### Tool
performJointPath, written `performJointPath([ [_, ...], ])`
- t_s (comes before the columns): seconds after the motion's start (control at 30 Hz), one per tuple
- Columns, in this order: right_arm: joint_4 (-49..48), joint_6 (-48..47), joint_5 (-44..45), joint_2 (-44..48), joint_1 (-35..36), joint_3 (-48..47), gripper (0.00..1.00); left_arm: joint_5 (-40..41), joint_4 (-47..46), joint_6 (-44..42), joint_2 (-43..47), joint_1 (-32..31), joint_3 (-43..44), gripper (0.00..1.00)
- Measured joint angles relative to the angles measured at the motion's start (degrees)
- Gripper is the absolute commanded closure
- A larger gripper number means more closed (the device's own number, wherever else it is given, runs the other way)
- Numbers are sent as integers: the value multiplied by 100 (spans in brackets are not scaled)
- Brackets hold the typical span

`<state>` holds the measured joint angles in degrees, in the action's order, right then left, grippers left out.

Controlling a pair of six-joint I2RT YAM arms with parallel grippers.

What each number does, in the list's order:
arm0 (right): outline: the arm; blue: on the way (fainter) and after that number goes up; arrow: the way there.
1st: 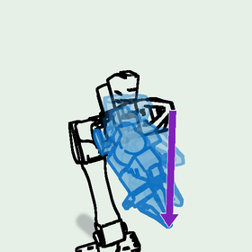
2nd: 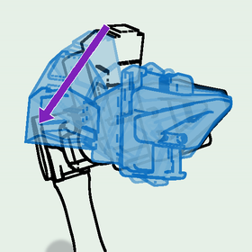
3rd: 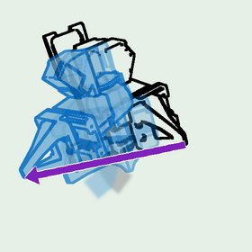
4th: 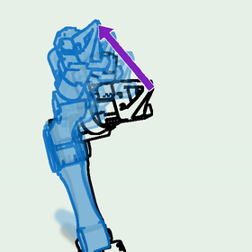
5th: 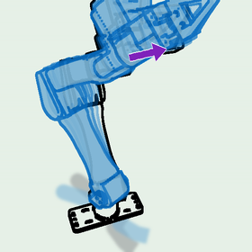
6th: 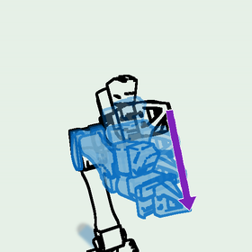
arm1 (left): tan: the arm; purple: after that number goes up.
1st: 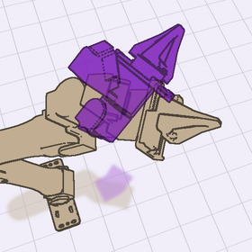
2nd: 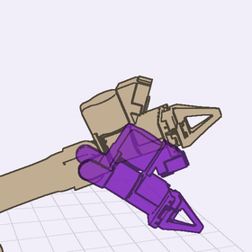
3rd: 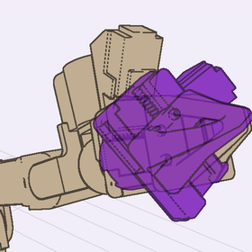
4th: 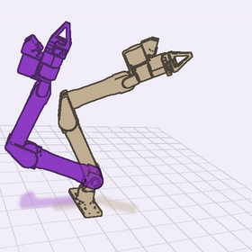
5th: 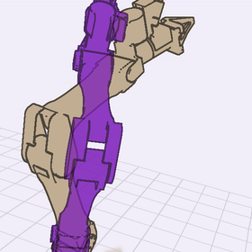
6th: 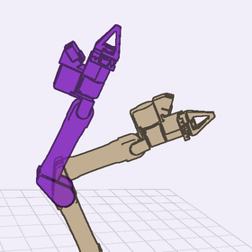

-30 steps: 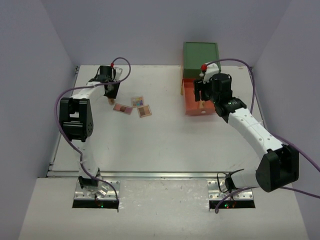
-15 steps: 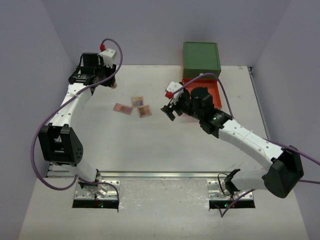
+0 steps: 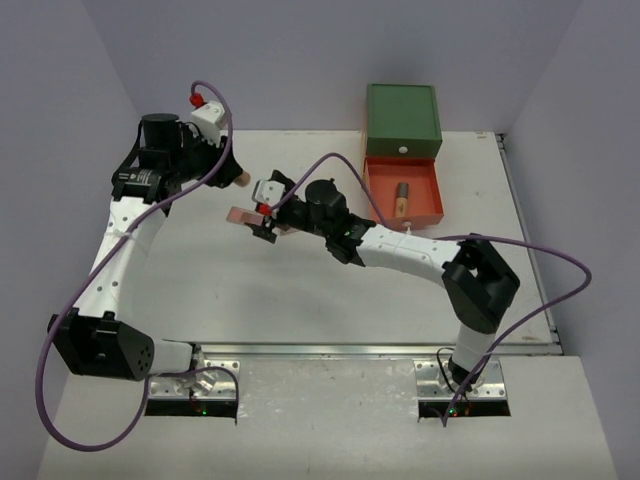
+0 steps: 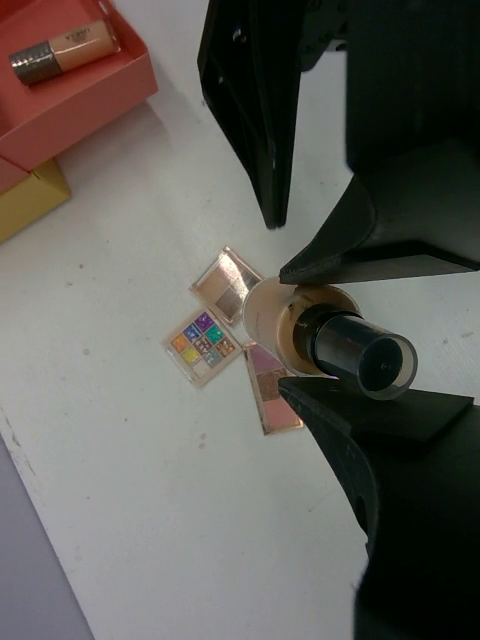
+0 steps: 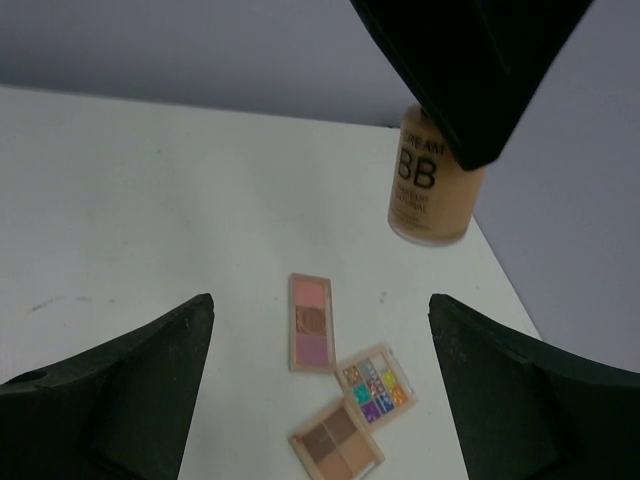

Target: Organize the makeup

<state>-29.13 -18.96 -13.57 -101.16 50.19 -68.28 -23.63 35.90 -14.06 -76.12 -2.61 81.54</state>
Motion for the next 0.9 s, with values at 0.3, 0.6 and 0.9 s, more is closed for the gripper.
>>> performJointPath([
  [0.3, -393, 378, 172, -781, 114, -1012, 18, -301, 132, 2, 182, 3, -258, 100],
  [0.6, -483, 552, 397, -990, 94, -1151, 30, -510, 296, 8, 263, -7, -420, 100],
  [0.9, -512, 571, 618, -1034, 94, -1157, 53, -584, 295, 47, 404, -7, -420, 100],
])
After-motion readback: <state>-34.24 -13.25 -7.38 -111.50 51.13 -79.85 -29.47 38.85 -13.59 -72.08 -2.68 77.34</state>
